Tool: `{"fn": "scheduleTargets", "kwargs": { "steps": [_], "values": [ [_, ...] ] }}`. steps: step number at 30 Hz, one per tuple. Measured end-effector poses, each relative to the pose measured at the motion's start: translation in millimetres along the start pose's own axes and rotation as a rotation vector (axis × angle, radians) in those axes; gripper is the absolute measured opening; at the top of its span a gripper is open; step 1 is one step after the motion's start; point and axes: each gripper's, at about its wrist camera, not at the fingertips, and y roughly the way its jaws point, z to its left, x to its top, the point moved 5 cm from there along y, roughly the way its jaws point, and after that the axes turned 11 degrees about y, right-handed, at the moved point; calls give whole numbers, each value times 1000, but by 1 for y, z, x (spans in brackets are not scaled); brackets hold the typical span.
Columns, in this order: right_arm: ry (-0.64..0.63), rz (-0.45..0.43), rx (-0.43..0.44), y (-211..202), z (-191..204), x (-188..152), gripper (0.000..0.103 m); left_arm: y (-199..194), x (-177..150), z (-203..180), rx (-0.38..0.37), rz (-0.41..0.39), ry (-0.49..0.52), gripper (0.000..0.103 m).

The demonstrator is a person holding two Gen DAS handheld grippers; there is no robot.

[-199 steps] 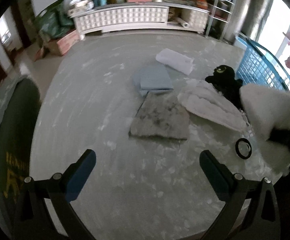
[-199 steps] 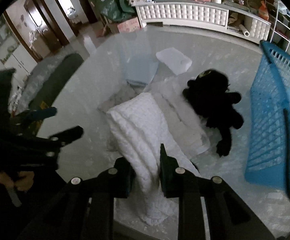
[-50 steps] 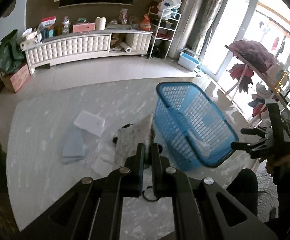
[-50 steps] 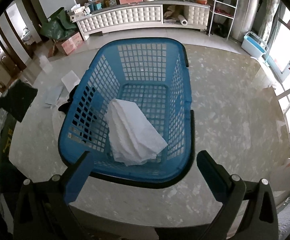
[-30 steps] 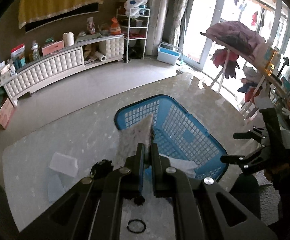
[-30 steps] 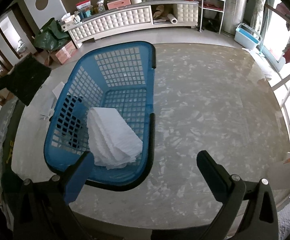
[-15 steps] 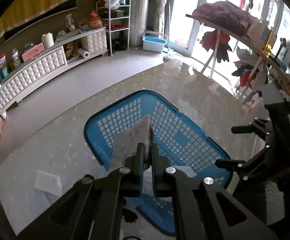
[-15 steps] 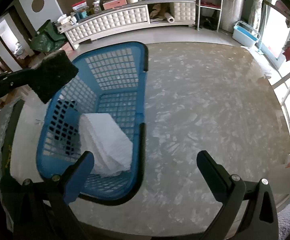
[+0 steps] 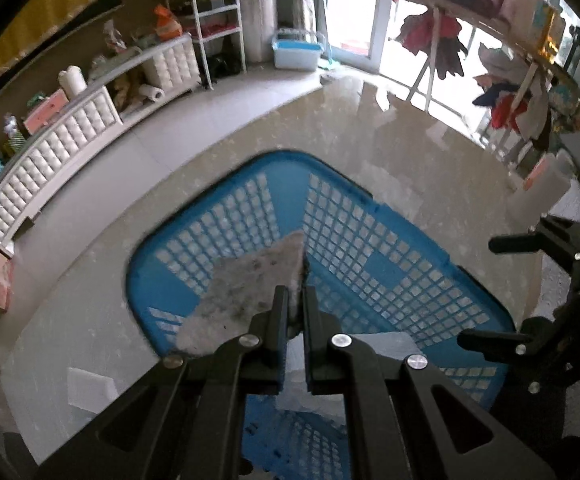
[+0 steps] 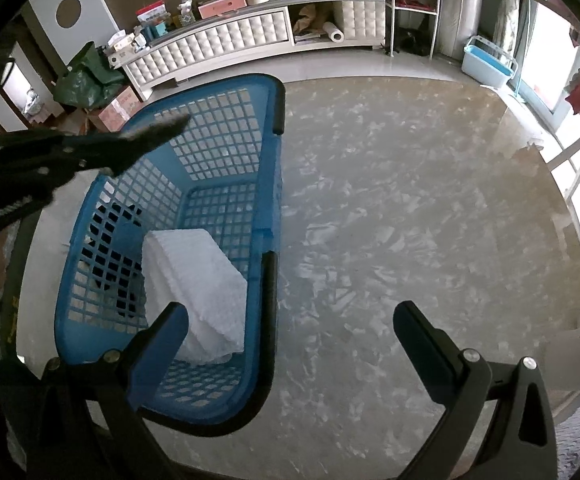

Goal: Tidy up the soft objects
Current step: 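Carry the grey cloth with the left gripper over the blue basket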

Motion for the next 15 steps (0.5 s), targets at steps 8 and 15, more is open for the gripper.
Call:
{"fn": "scheduleTargets", "kwargs": {
  "steps": [8,15],
  "values": [
    [2,2,23,10,3,3,103,47,-10,-19,-81,135,51,5],
    [-2,19,43,15,2,5,103,76,-20,-26,-116,257,49,5]
  ]
}}
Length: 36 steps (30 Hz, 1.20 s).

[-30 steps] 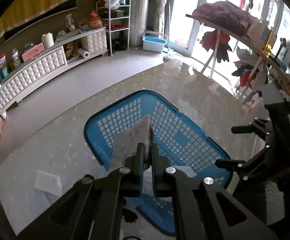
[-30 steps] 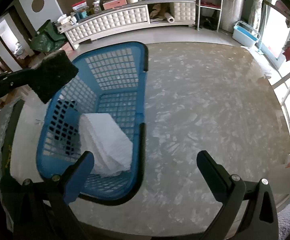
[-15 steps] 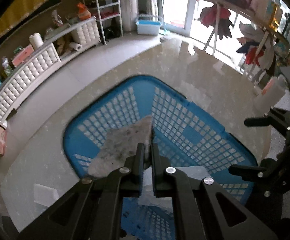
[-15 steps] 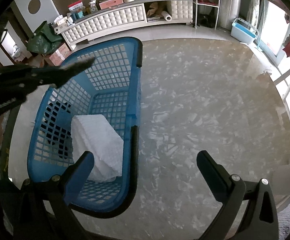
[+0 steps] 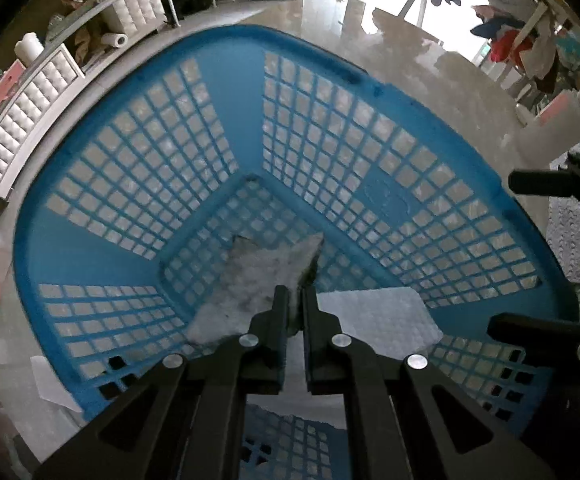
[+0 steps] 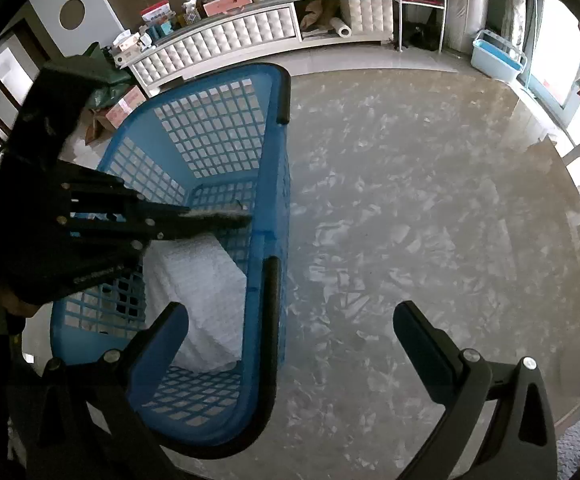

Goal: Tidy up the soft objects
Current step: 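Carry the grey cloth with the left gripper over the blue basket, then open the left gripper to drop the grey cloth onto the towels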

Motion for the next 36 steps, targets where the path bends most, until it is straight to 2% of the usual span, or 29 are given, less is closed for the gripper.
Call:
{"fn": "scheduleTargets", "kwargs": {
  "steps": [7,9,10,12,15,23,32,36],
  "values": [
    [3,14,13,3,-5,-1,103,12,2,-10,-29,52,-11,9],
    [5,17,14,4,-5,-1,103,11,1,-9,-23,48,-26,23],
    [4,19,16,3,-5,-1,103,10,0,-9,-22,45,-28,25],
    [1,24,15,3,-4,-2,103,7,-3,-5,-22,37,-41,42],
    [-6,27,11,2,-1,-3,103,-1,-4,-3,-16,14,-48,55],
    [1,8,9,-11,4,-8,103,-12,1,-6,44,-41,-39,79],
    [15,-39,6,-41,10,-21,103,-74,-9,-21,156,-170,-30,80],
    [25,-56,8,-52,12,-28,103,-98,-25,-22,197,-201,-88,83]
  ]
}}
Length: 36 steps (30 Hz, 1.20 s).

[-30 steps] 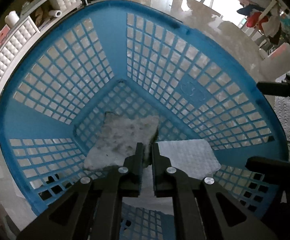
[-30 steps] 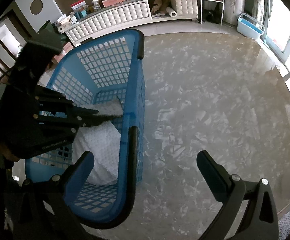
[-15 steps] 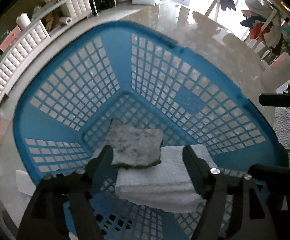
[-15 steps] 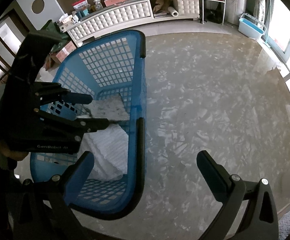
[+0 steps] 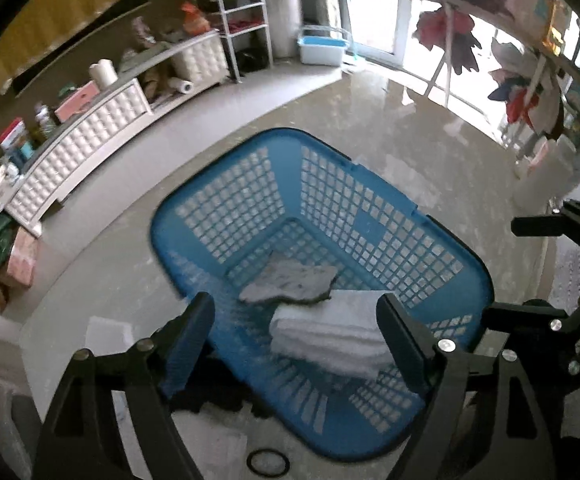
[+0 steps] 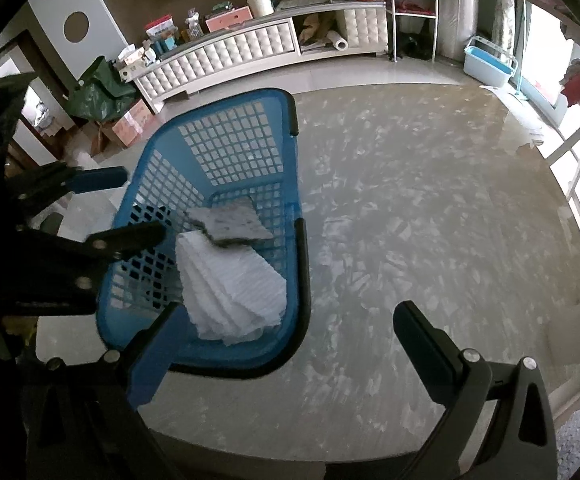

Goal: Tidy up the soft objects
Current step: 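Open the left gripper to drop the grey cloth onto the towels, then move both tools back over the table toward the white fluffy cloth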

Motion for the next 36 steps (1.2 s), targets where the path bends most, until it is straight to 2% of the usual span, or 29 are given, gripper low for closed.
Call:
{"fn": "scheduleTargets", "kwargs": {
  "steps": [5,7,9,13,23,31,36],
  "values": [
    [-7,-31,9,-15,8,-8,103,-28,-15,6,62,-20,-29,89],
    [-8,-43,14,-19,12,-10,103,-39,-23,7,96,-30,-31,95],
    [-12,-50,17,-23,16,-13,103,-49,-30,8,92,-47,-51,103],
    [-26,-64,17,-29,26,-20,103,-69,-43,8,79,-97,-75,103],
    [-70,-66,24,-30,53,-34,103,-105,-80,1,89,-132,-96,103],
    [-136,-55,38,-22,85,-45,103,-126,-120,9,116,-144,-129,103],
    [-171,-33,62,-10,102,-52,103,-131,-147,19,156,-115,-153,103]
  ]
}}
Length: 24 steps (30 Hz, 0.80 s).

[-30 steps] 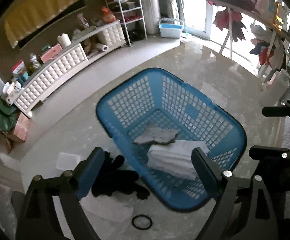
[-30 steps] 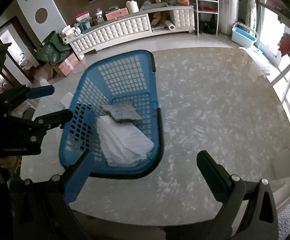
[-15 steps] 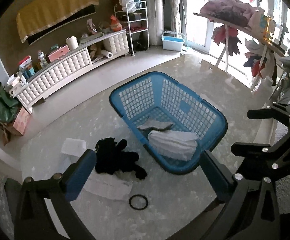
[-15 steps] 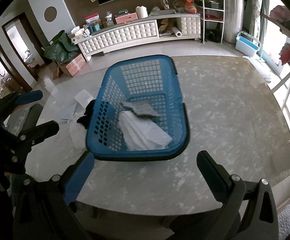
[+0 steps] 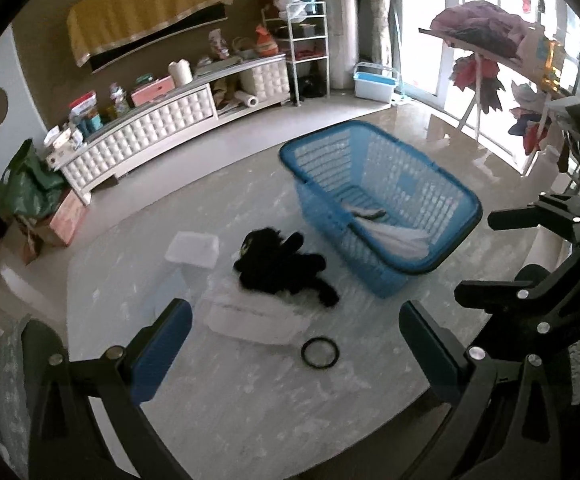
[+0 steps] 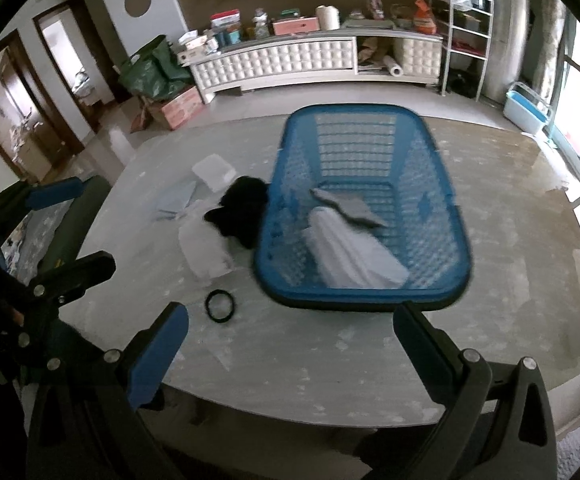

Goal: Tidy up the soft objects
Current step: 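Move both tools back over the table toward the white fluffy cloth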

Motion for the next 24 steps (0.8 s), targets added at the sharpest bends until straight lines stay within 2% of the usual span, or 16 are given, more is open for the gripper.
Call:
{"fn": "scheduleTargets", "kwargs": {
  "steps": [9,24],
  "values": [
    [-102,42,39,24,40,-12,103,-7,-46,26,15,33,-86,103],
    [-221,116,82,71,100,-33,103,2,-106,58,27,79,-151,103]
  ]
}}
